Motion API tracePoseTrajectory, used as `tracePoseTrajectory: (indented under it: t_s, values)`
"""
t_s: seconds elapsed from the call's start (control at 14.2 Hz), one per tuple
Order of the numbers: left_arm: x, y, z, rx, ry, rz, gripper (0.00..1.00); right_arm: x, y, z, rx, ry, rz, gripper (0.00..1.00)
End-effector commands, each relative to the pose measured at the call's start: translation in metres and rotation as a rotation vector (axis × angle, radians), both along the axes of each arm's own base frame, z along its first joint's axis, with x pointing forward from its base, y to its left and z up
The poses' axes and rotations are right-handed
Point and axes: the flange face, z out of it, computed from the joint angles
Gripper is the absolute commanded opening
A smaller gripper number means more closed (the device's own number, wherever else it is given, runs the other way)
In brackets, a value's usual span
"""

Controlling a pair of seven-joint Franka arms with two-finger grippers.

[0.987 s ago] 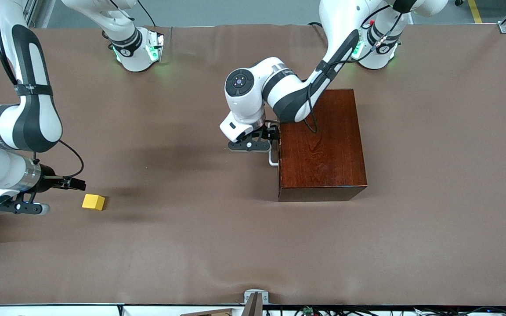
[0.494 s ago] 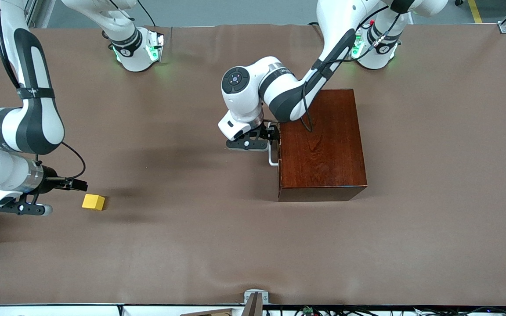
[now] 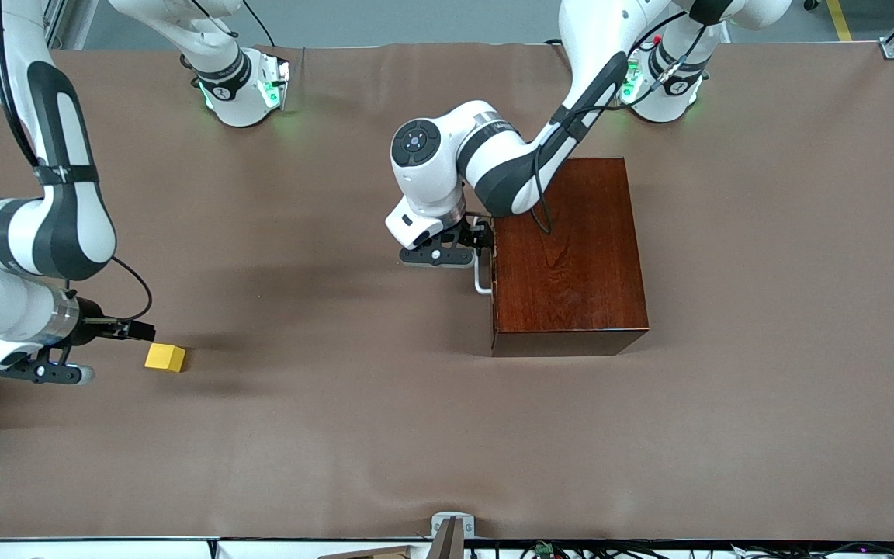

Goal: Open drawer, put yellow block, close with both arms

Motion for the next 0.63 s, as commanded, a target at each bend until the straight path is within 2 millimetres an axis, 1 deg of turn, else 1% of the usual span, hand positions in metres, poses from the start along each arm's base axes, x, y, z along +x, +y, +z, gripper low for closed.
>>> tracePoseTrajectory:
  t_s: [0.0, 0.07, 0.14, 0.28, 0.56]
  values:
    - [0.001, 0.004, -0.045, 0.049, 0.024, 0.045, 1.0, 0.0, -0.01, -0.002, 0.011, 0.001, -0.013, 1.0]
    - [0.002, 0.004, -0.045, 0.047, 0.023, 0.048, 1.0, -0.003, -0.016, -0.006, 0.012, 0.011, -0.021, 1.0]
    - [0.002, 0.005, -0.048, 0.052, 0.025, 0.043, 1.0, -0.006, -0.017, -0.012, 0.012, 0.019, -0.023, 1.0]
    - [0.001, 0.004, -0.048, 0.052, 0.024, 0.038, 1.0, -0.009, -0.016, -0.022, 0.014, 0.021, -0.02, 1.0]
    - [0.004, 0.009, -0.051, 0.066, 0.026, 0.042, 1.0, -0.022, -0.008, -0.052, 0.01, -0.008, -0.01, 1.0]
